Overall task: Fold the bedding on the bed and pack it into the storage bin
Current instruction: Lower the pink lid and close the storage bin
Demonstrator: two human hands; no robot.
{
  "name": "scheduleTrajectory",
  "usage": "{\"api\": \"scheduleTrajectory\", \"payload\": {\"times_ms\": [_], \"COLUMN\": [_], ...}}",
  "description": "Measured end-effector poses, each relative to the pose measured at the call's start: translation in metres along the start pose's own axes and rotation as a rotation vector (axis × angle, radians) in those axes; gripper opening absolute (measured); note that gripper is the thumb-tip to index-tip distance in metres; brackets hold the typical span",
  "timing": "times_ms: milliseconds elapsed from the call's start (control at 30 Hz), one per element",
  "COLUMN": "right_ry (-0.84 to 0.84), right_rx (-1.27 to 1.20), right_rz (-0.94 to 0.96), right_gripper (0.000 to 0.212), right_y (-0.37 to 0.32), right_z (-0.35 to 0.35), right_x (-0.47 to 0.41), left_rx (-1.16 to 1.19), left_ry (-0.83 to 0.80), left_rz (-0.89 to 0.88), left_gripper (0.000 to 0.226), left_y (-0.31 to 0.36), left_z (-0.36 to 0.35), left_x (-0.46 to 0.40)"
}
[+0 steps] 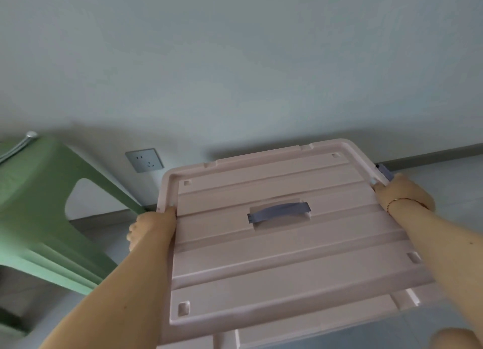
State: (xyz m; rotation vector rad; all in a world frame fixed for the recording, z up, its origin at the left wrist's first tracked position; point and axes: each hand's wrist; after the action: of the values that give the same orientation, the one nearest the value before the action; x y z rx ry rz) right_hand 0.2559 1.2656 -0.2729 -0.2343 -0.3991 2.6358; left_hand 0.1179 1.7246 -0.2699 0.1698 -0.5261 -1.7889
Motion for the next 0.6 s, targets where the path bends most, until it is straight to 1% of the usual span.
{"api": "scheduleTrajectory", "payload": {"times_ms": [133, 200, 333, 600], "right_ry": [0.043, 0.066, 0.099, 0.144], "right_rx": [0.012, 0.038, 0.071, 0.134], "right_rz": [0.041, 0.025, 0.012, 0.034], "right_gripper": [0.045, 0.044, 0.041, 0.035], "right_y": [-0.004, -0.005, -0.005, -0.008], "right_z": [0.006, 0.006, 0.004, -0.003], "right_x": [0.011, 0.013, 0.014, 0.011], "left_rx": [0.015, -0.018, -0.072, -0.172], "left_ry": [0.122, 0.156, 0.206, 0.253], "left_rz": [-0.137, -0.183, -0.226, -0.284], "left_gripper": [0.053, 0.047, 0.047, 0.043], "left_y": [-0.004, -0.004, -0.005, -0.003], "left_z": [-0.002, -0.004, -0.004, -0.003], "left_x": [0.011, 0.016, 0.021, 0.025]}}
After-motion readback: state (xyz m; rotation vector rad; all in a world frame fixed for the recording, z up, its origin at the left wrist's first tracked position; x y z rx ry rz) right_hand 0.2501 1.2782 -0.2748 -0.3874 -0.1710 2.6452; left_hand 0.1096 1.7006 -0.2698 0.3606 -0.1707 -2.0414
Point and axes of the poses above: each hand's wrist, its own x-axis away from the middle knuckle, its own z-axis out of the back of the hand, y = z × x, and after that the axes turned 11 degrees about y, right-handed
